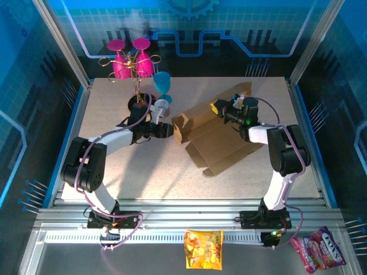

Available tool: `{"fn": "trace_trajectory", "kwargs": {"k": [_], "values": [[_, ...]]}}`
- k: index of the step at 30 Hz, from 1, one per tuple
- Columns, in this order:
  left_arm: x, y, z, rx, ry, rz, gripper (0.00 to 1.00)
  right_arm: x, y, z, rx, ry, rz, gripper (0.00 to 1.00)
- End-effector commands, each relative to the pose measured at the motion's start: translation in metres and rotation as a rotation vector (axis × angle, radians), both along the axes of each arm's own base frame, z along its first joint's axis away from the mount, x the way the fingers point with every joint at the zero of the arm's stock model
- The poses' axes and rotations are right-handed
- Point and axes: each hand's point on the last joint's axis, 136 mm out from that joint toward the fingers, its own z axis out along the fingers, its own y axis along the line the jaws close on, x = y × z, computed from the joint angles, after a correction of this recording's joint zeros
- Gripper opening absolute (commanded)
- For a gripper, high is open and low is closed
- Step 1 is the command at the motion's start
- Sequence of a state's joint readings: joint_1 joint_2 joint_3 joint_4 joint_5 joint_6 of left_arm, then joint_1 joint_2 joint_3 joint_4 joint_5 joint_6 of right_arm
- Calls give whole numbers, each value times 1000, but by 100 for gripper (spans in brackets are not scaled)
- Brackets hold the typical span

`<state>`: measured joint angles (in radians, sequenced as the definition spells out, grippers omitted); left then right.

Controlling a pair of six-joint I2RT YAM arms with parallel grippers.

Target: Fold the paper box

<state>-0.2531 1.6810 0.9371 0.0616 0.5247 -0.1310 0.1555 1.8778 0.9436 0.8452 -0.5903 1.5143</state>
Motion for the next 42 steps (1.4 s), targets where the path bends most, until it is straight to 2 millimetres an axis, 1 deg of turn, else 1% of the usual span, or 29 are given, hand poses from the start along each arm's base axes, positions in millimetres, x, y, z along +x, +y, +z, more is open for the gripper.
{"fn": "trace_trajectory", "kwargs": {"k": [1, 4, 11, 20, 32, 38, 42], "values": [[-7, -13, 7, -1, -47, -44, 48, -7, -7, -13, -25, 15, 31, 0], [-9, -21, 7, 18, -62, -57, 48, -8, -9, -15, -22, 10, 42, 0], [-10, -30, 8, 52, -96, -75, 47, -11, -15, -20, -7, 14, 65, 0], [-20, -54, 10, 81, -141, -98, 46, -8, -15, -19, 18, 9, 65, 0], [-23, -72, 23, 15, -178, -39, 46, -1, -13, -12, 39, -6, 74, 0], [-31, -79, 24, 18, -204, -38, 47, -4, -10, -11, 40, -25, 110, 0], [-29, -78, 24, 25, -213, -16, 46, -8, -11, -9, 44, -45, 134, 0]]}}
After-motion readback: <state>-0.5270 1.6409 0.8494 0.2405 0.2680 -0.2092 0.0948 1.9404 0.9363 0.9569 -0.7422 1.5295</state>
